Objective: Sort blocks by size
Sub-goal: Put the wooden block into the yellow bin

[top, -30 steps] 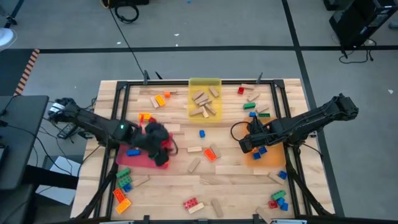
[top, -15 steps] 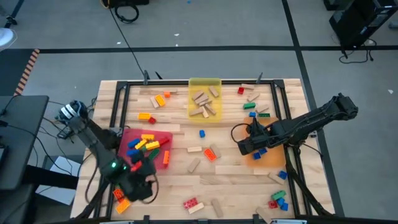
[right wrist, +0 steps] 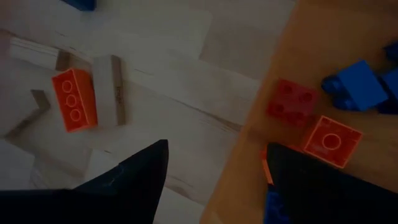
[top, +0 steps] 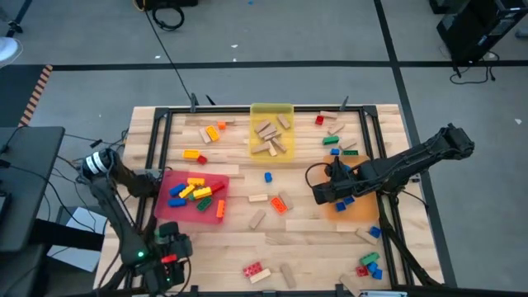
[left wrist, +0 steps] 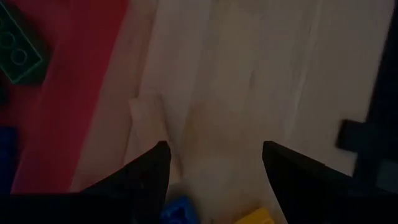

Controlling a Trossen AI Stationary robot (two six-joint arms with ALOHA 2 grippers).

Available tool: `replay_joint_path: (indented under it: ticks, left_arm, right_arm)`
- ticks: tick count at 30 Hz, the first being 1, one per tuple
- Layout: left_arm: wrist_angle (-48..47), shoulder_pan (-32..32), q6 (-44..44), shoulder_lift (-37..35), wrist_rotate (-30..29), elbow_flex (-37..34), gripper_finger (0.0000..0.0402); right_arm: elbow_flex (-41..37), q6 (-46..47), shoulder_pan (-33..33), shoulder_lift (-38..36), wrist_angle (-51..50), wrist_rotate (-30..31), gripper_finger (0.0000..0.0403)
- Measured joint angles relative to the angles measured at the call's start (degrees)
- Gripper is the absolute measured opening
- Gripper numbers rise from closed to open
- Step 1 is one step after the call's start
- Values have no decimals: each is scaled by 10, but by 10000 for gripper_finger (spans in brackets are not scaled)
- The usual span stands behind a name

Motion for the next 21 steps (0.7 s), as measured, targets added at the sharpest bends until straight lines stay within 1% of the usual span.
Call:
replay_joint_path:
  ticks: [5, 8, 12, 17, 21]
  left_arm:
    - [0, 2, -58, 8, 7, -38, 261]
    - [10, 3, -100, 7, 31, -73, 261]
    - [79, 4, -117, 6, 57, -107, 261]
    - [97, 5, -140, 6, 51, -135, 261]
    - [128, 6, -142, 5, 50, -151, 261]
  right_arm:
    - [0, 0, 0, 0, 0, 1, 281]
    - [0, 0, 0, 0, 0, 1, 279]
    - [0, 0, 0, 0, 0, 1, 278]
    - [0, 0, 1, 0, 5, 1, 279]
    - [0, -4, 1, 0, 13, 1, 277]
